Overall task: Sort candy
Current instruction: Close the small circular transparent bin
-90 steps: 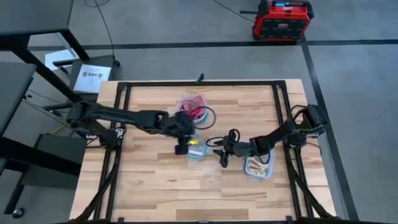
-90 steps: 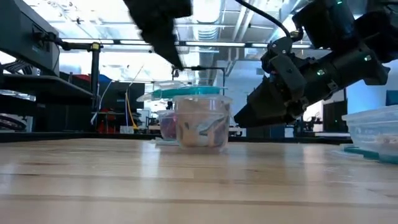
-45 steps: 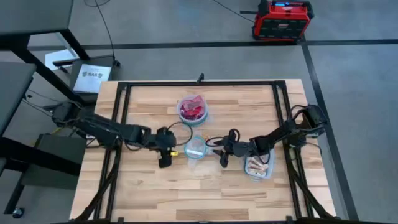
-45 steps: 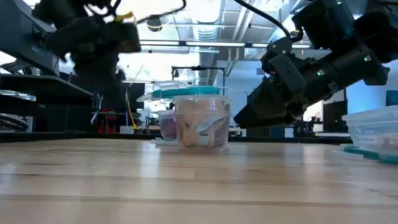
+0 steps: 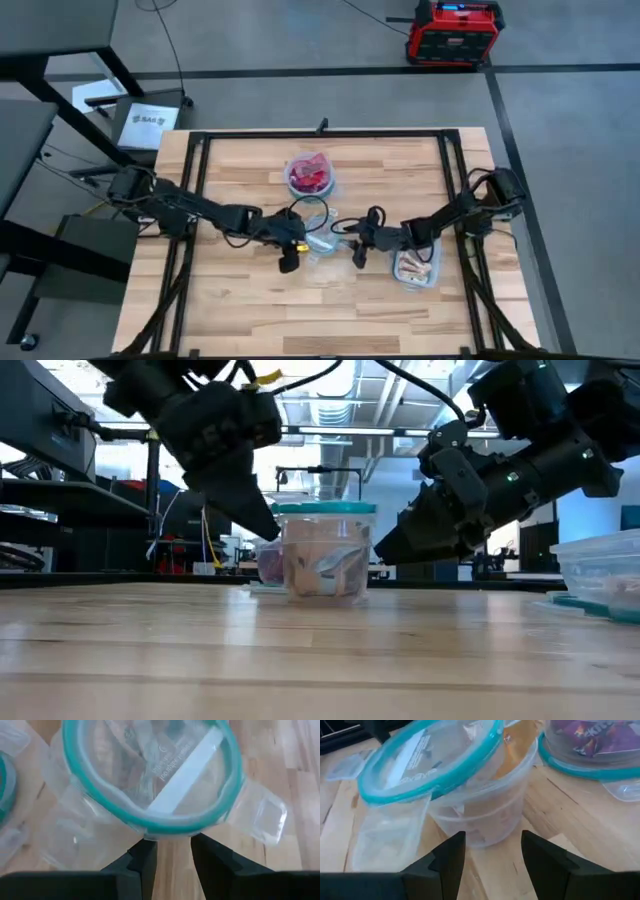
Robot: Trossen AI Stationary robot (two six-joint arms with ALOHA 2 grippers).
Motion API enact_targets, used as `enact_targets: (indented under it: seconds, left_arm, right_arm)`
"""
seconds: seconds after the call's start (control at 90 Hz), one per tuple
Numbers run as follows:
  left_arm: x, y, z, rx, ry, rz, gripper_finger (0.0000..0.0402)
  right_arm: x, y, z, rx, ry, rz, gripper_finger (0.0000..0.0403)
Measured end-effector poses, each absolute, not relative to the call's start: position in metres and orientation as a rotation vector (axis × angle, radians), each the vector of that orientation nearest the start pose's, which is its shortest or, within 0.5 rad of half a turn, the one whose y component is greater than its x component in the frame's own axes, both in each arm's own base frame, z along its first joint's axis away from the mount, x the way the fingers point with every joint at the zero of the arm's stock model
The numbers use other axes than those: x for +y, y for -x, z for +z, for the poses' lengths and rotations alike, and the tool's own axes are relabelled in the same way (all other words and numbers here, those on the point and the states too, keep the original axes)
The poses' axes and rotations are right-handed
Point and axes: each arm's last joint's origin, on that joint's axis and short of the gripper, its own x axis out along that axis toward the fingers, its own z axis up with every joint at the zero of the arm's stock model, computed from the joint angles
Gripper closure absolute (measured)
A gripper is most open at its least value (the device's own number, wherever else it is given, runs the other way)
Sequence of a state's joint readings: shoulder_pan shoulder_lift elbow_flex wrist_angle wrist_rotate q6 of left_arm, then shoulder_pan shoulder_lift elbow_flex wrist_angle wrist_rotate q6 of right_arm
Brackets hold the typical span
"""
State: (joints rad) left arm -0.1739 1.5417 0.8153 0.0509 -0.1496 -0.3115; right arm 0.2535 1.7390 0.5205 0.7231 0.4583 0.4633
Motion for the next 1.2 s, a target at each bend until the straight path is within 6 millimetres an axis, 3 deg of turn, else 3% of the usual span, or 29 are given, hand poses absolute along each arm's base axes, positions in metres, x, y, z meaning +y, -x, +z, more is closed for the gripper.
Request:
enact_targets:
  seconds: [0.456,0.711,0.922,1.044,1.2]
  left_arm:
    - [-0.031,-0.305,0.187,0.721,0.211,0.150,0.0295]
    - [-0.025,-0.292,0.202,0.738,0.247,0.180,0.0295]
    - [-0.051,-0.283,0.205,0.799,0.340,0.036,0.0295]
    - [-0.070,-0.288,0.202,0.768,0.373,-0.036,0.0295]
    - [-0.077,-0.301,0.206,0.633,0.546,-0.031,0.0295]
  right_arm:
    - [0.062,-0.287,0.115,0.381,-0.302,-0.268,0.0226]
    - [0.063,-0.289,0.117,0.382,-0.306,-0.255,0.0226]
    - [0.062,-0.289,0.117,0.384,-0.305,-0.257,0.0226]
    - [0.062,-0.288,0.117,0.387,-0.304,-0.258,0.0226]
    - [0.062,-0.289,0.117,0.386,-0.304,-0.258,0.0226]
